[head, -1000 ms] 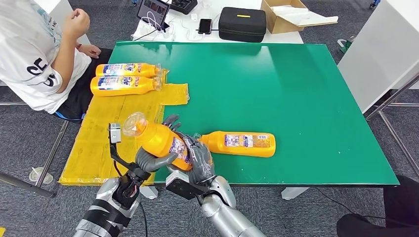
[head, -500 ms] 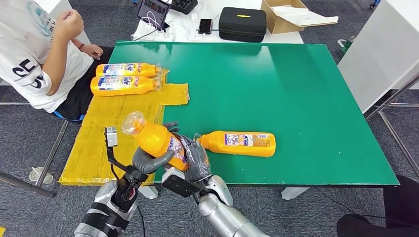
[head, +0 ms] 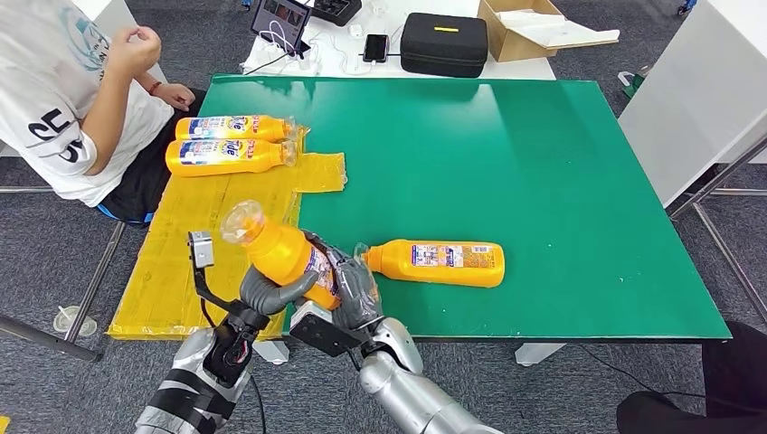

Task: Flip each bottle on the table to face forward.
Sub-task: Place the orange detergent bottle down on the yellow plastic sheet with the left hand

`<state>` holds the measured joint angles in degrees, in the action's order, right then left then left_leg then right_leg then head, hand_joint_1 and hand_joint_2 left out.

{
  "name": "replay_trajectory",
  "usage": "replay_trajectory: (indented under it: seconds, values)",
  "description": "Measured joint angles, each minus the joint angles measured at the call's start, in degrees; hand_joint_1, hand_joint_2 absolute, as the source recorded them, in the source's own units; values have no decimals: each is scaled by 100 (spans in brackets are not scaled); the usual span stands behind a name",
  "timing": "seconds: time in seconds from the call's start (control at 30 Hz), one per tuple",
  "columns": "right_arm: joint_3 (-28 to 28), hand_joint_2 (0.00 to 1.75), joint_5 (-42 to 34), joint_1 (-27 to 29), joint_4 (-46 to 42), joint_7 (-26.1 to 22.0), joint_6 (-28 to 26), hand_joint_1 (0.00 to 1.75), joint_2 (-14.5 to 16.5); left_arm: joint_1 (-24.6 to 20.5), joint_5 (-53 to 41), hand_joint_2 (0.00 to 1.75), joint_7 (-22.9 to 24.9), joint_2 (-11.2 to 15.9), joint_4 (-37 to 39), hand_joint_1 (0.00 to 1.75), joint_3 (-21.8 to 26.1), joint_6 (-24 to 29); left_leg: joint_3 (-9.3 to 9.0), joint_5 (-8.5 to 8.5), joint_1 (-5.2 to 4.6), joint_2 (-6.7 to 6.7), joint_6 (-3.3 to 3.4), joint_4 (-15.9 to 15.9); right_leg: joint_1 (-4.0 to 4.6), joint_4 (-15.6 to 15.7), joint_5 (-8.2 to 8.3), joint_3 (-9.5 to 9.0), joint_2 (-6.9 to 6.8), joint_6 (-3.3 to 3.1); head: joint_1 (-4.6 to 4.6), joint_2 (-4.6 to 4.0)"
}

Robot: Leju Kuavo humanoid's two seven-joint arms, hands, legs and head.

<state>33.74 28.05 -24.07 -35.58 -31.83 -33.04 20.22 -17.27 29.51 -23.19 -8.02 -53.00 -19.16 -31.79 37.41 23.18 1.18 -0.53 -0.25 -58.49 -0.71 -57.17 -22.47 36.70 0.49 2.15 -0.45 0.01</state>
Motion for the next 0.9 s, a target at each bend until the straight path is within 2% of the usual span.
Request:
replay_trajectory:
  seconds: [0.27,0.4,0.57,0.7,0.8,0.9]
  values:
    - [62,0,3,-34,68,113,-86,0,0,-5,-49,175,-28,-49,-11,175,55,242,0,0,0,0,0,0,0,0,0,0,0,0,-1,0]
    - [29,0,55,-32,-17,75,-194,0,-7,-13,-309,175,-163,-97,-84,175,166,722,0,-1,0,0,0,0,0,0,0,0,0,0,0,-1]
    - [-124,0,69,253,-861,92,-158,0,-84,-124,-502,175,-319,-225,-292,175,632,1425,2,-1,0,1,-1,0,0,-1,2,2,3,0,2,0]
    - [-250,0,-31,531,-1623,78,-41,0,-172,-169,-518,175,-339,-242,-453,175,1119,1611,1,-1,1,13,-3,0,1,0,3,10,14,-2,-1,-1]
    - [-304,0,-106,660,-1971,-1,-38,0,-207,-178,-651,175,-427,-269,-520,175,1280,1798,6,-2,2,4,-4,0,3,-1,2,10,9,-3,1,-1]
    - [-363,0,-194,805,-2315,-138,-102,0,-244,-237,-989,175,-646,-290,-535,175,1442,2266,6,-2,2,7,-4,0,2,-1,3,12,11,-2,0,-1]
